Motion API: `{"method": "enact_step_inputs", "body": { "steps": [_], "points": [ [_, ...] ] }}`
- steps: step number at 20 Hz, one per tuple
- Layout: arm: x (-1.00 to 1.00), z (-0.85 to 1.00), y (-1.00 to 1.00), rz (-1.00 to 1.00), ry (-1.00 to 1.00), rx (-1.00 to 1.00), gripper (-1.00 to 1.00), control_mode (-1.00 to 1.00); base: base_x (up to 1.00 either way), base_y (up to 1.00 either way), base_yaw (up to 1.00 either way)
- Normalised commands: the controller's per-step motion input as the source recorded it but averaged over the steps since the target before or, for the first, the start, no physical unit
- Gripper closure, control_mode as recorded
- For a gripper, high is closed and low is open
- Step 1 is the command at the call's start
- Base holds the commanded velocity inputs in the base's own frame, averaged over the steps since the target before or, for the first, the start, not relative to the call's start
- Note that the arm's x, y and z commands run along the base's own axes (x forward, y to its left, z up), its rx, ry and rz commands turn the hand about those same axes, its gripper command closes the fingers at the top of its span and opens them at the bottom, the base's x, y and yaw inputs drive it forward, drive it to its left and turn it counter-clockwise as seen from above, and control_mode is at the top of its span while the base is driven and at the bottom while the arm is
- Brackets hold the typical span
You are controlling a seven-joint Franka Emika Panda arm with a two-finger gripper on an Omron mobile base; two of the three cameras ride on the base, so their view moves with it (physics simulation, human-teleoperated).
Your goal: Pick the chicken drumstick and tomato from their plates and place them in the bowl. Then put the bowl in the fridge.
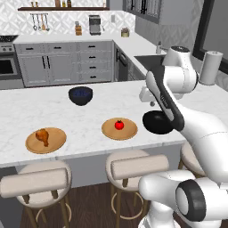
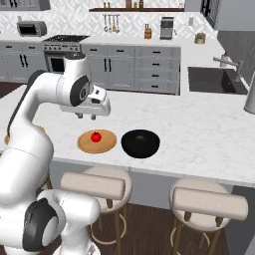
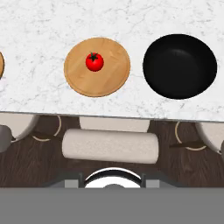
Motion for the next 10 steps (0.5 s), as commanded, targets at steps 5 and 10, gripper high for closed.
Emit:
{"method": "enact_step_inputs", "body": {
  "steps": [5,10],
  "points": [
    [0.00,-0.20,0.28,0.00,0.01,0.00,-1.00,-1.00,0.00,0.00,0.00],
    [0.35,-0.49,0.97,0.00,0.00,0.00,-1.00,-1.00,0.00,0.00,0.00]
  ]
}}
